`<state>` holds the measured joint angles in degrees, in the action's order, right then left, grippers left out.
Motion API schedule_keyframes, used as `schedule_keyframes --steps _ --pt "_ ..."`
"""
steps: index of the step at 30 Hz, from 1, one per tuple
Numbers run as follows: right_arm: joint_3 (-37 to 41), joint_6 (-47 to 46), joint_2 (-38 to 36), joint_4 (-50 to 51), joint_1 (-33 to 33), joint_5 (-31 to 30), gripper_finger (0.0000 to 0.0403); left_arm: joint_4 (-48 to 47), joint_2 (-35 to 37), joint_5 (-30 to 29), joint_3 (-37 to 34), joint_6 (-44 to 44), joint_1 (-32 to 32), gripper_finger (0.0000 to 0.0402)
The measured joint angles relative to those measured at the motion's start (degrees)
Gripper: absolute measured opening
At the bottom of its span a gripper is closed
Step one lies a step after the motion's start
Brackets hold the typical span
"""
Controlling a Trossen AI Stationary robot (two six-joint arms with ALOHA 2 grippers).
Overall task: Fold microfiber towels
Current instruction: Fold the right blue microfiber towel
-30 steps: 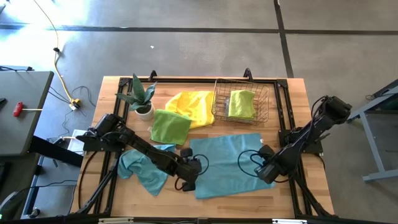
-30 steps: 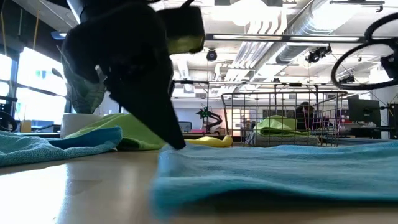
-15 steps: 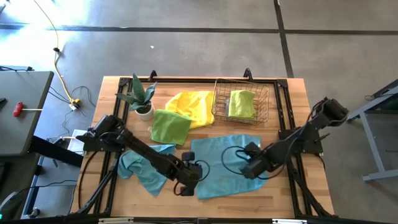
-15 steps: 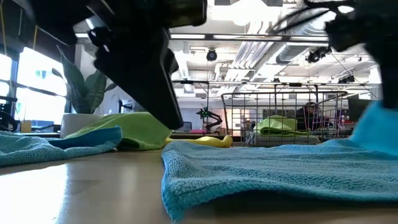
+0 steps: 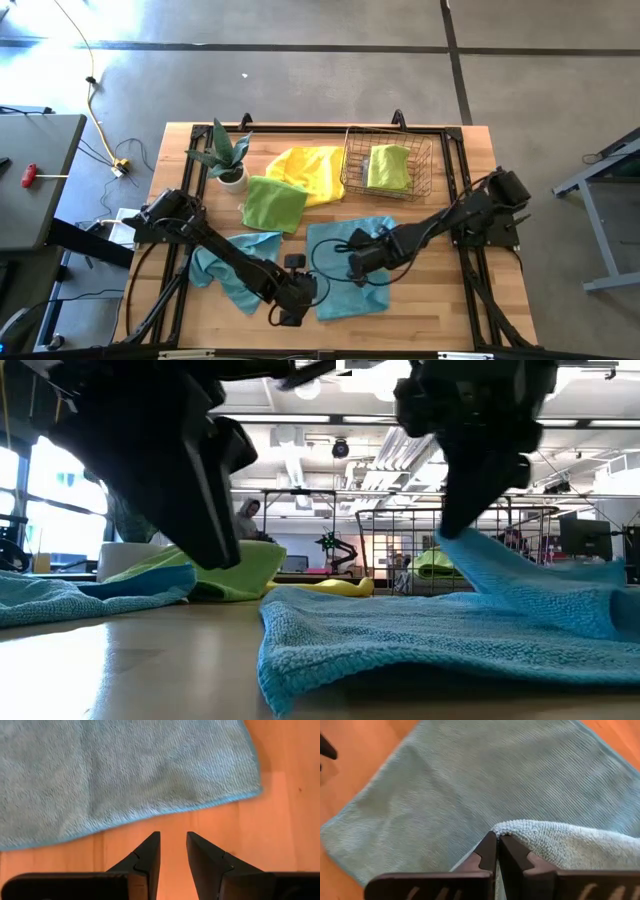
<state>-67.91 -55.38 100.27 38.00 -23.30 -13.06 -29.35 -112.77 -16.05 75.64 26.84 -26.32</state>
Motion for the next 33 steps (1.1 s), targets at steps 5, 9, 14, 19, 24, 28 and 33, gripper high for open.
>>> schedule_keyframes --steps 5,9,14,19,24,28,33 --pt "-4.17 3.5 2.53 -0.41 0.08 1.26 0.0 -1.44 0.0 -1.22 0.0 2.09 -1.43 0.0085" --pt "-5.15 4.91 2.97 -3.92 0.08 1.35 0.0 -1.37 0.02 -1.33 0.0 2.98 -2.32 0.0085" --pt "-5.15 6.0 2.97 -7.07 0.08 1.07 0.0 -1.32 0.02 -1.52 0.0 3.84 -3.2 0.0085" --pt "-5.17 7.71 5.59 -12.53 0.08 1.6 0.0 -0.84 0.04 -1.52 0.0 4.08 -4.13 0.0085" --pt "-5.15 10.2 8.56 -16.98 0.05 2.22 0.0 -0.81 0.05 -1.51 0.0 4.49 -4.9 0.0085" --pt "-5.15 11.89 8.72 -20.93 0.27 2.19 0.0 -0.78 0.07 -1.65 0.0 4.58 -5.25 0.0085" --pt "-5.13 12.34 9.87 -22.16 0.46 2.08 0.0 -0.77 0.07 -2.17 0.0 5.24 -5.3 0.0085"
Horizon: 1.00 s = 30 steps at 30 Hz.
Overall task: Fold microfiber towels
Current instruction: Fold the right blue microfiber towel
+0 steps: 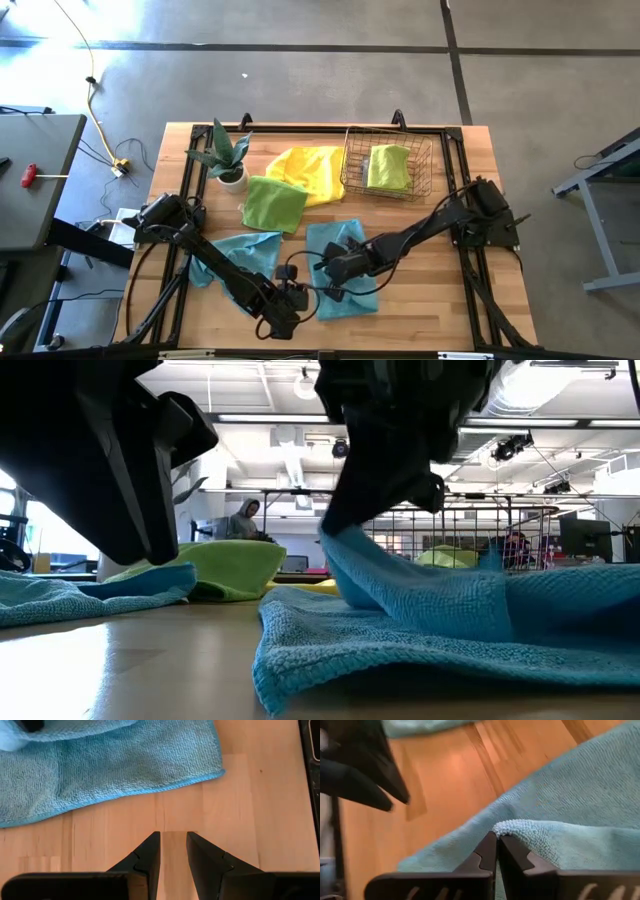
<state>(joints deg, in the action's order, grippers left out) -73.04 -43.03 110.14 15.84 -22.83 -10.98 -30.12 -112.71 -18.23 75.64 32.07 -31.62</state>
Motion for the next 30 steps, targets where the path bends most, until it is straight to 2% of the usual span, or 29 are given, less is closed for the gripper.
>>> schedule_keyframes --steps 5,12,17,20,23,26,28,30 --pt "0.0 1.41 1.0 -0.31 -0.02 -0.16 0.0024 0.08 0.0 -0.4 0.02 0.32 0.0 0.0085" --pt "-0.06 4.79 0.88 -1.01 -0.01 0.45 0.0126 0.01 0.0 -0.4 0.02 0.33 0.0 0.0085" --pt "-3.06 8.72 -1.1 8.64 -0.29 5.31 0.0161 0.82 0.0 -1.48 0.02 0.1 0.1 0.0085" --pt "-4.44 11.11 -2.52 15.96 -2.5 7.02 0.0159 3.09 0.0 -4.1 0.02 -4.69 0.17 0.0085" --pt "-4.89 11.59 -3.8 21.73 -5.73 7.5 0.0155 8.47 0.0 -7.98 0.02 -13.66 0.18 0.0085" --pt "-4.9 8.76 -4.06 26.96 -9.31 4.17 0.0152 16.24 -0.22 -11.55 0.02 -21.84 1.01 0.0085" --pt "-4.88 5.79 -3.63 29.28 -11.44 1.12 0.0152 21.57 -0.84 -11.16 0.09 -26.73 2.2 0.0085" --pt "-4.89 3.01 -3.27 30.59 -13.29 -1.6 0.0152 26.14 -1.96 -7.92 0.07 -30.98 3.94 0.0085"
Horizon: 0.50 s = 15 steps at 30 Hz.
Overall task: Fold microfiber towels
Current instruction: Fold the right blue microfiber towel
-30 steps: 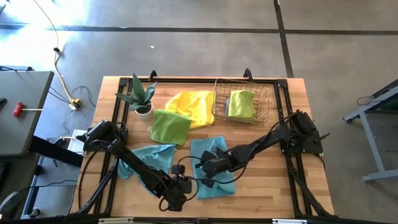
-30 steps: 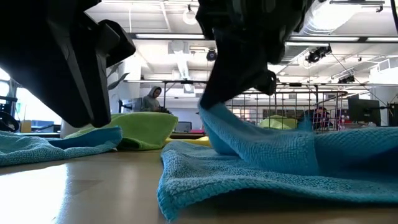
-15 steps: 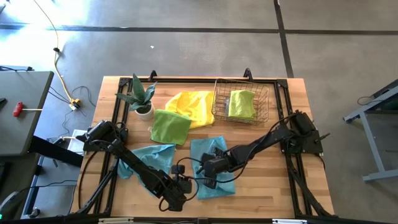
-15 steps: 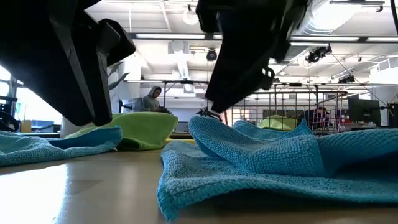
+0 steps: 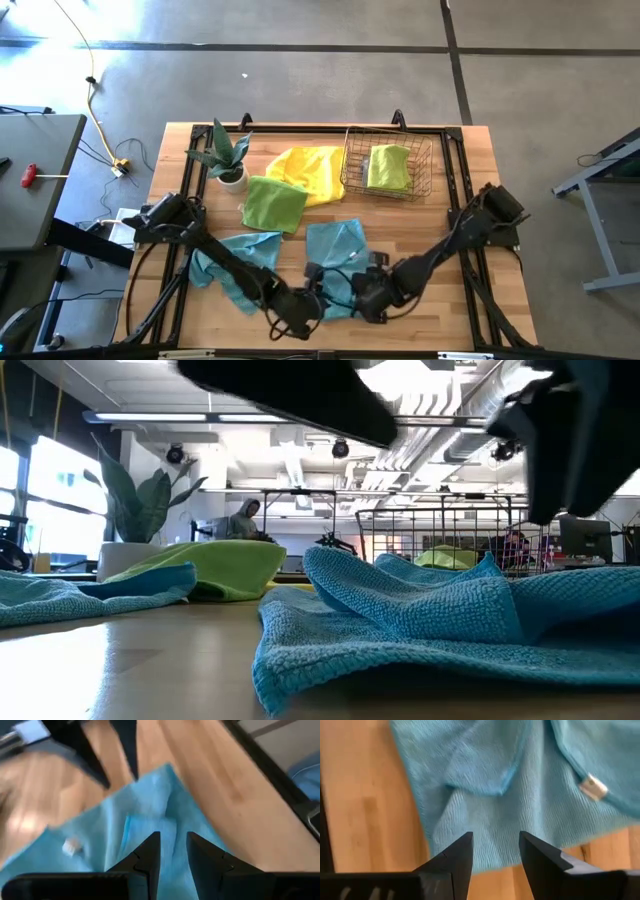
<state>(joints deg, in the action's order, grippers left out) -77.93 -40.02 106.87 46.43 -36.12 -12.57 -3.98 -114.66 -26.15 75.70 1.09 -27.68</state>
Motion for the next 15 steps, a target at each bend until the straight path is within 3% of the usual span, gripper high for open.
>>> schedule_keyframes --steps 5,9,15 --pt "0.02 -4.71 0.07 -1.01 -2.59 -8.01 0.0152 4.78 -1.87 9.85 0.0 -4.45 4.11 0.0085" --pt "0.84 -9.59 0.07 -2.67 -2.09 -10.5 0.0152 2.5 -2.01 11.31 -0.06 -1.29 6.06 0.0086" --pt "6.84 -13.96 0.1 -13.17 1.51 -2.94 0.0152 -10.56 -0.68 15.44 -0.11 7.61 3.97 0.0084"
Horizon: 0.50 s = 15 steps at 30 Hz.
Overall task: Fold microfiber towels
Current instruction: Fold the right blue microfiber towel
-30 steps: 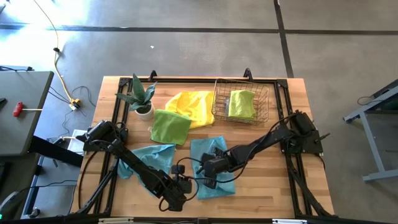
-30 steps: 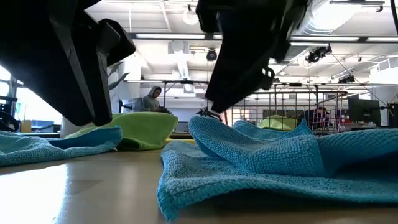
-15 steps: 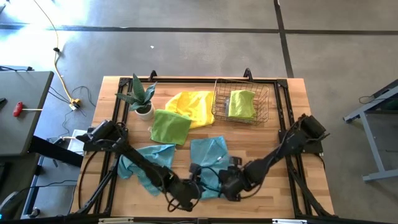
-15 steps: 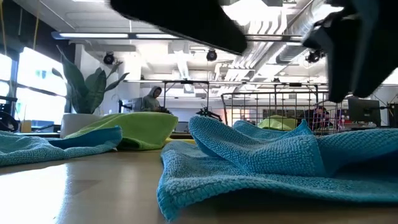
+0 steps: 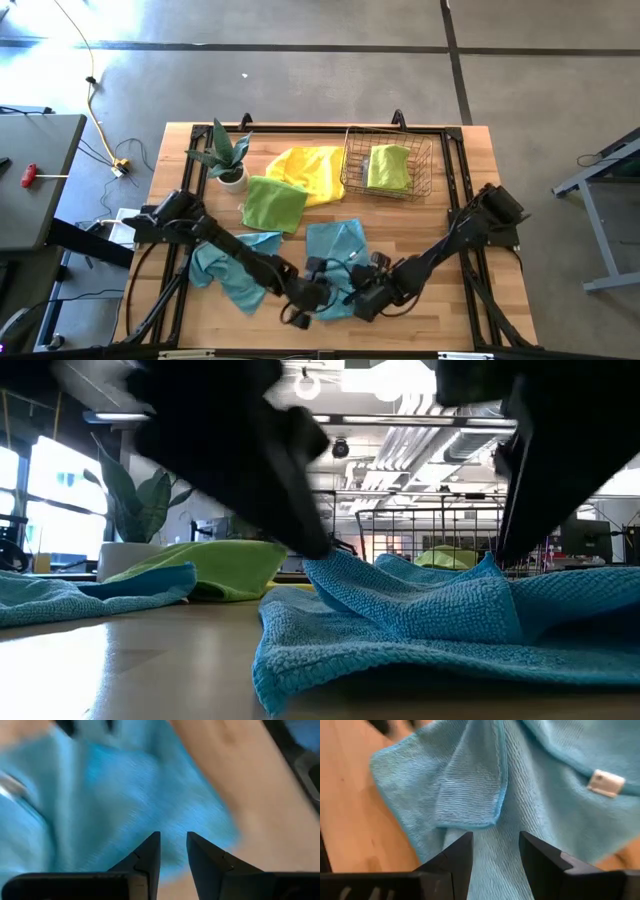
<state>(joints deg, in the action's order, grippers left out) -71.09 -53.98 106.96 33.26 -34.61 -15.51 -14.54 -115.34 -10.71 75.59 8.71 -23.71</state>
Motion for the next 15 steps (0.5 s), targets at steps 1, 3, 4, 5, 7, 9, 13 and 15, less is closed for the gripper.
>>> schedule_keyframes --steps 1,3,4,5,7,9,13,15 --pt "0.84 -0.02 0.03 -1.72 0.5 1.02 0.0152 -1.24 0.16 0.12 0.0 1.4 -0.81 0.0083" --pt "1.66 0.09 0.04 -5.46 1.49 2.64 0.0152 -3.8 0.16 -0.45 0.07 3.2 -2.57 0.008" --pt "1.81 0.27 0.04 -6.43 1.9 2.95 0.0152 -4.46 0.14 -1.3 0.0 3.76 -3.38 0.0079" --pt "1.87 0.31 0.04 -6.51 2.27 3.17 0.0152 -4.54 0.12 -2.15 0.0 4.09 -4.19 0.0079" --pt "1.97 0.34 0.04 -6.19 3.18 3.26 0.0152 -4.41 0.14 -3.33 0.04 4.62 -5.53 0.0079" --pt "1.97 0.03 0.04 -6.14 3.86 3.42 0.0152 -4.6 0.14 -4.29 0.04 5.91 -6.63 0.0079" --pt "1.97 -1.65 0.04 -6.12 4.7 4.79 0.0152 -5.03 0.14 -4.93 0.04 9.07 -8.19 0.0079" --pt "1.97 -3.01 0.04 -6.15 4.77 6.03 0.0151 -5.03 0.14 -4.98 0.04 10.17 -8.71 0.0079"
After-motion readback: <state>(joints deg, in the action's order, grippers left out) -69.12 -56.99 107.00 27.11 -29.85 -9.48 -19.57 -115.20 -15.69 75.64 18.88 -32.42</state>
